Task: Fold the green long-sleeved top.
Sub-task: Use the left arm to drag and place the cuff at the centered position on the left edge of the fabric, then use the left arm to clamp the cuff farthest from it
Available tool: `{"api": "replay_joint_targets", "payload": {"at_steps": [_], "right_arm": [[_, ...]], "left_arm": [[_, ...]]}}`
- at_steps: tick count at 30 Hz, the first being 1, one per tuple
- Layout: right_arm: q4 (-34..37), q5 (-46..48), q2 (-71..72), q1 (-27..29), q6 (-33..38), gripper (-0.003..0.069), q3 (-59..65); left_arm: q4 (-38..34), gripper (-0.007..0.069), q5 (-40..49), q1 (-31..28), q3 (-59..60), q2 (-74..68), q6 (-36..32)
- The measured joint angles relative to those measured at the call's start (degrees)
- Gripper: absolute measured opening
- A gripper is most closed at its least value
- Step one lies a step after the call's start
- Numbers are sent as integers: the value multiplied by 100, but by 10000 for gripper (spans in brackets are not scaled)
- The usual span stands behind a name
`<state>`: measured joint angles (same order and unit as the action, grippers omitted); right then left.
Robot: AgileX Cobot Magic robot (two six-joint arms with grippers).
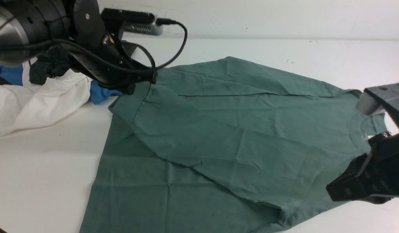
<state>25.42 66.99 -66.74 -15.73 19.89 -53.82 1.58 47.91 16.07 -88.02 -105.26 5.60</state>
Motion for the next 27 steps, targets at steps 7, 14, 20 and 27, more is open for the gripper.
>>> {"api": "replay_joint_targets", "payload": {"at_steps": [7, 14, 20, 27], "right_arm": [[0, 88, 0, 0, 0, -17, 0], [0, 157, 0, 0, -5, -17, 0], [0, 251, 0, 0, -5, -17, 0], [77, 303, 0, 0, -5, -17, 0]], "left_arm": [[741, 48, -40, -7, -6, -573, 423], [1363, 180, -141, -90, -75, -877, 1184], [1723, 298, -52, -103, -508, -901, 1568], [876, 322, 67, -330, -1567, -1137, 1754]]}}
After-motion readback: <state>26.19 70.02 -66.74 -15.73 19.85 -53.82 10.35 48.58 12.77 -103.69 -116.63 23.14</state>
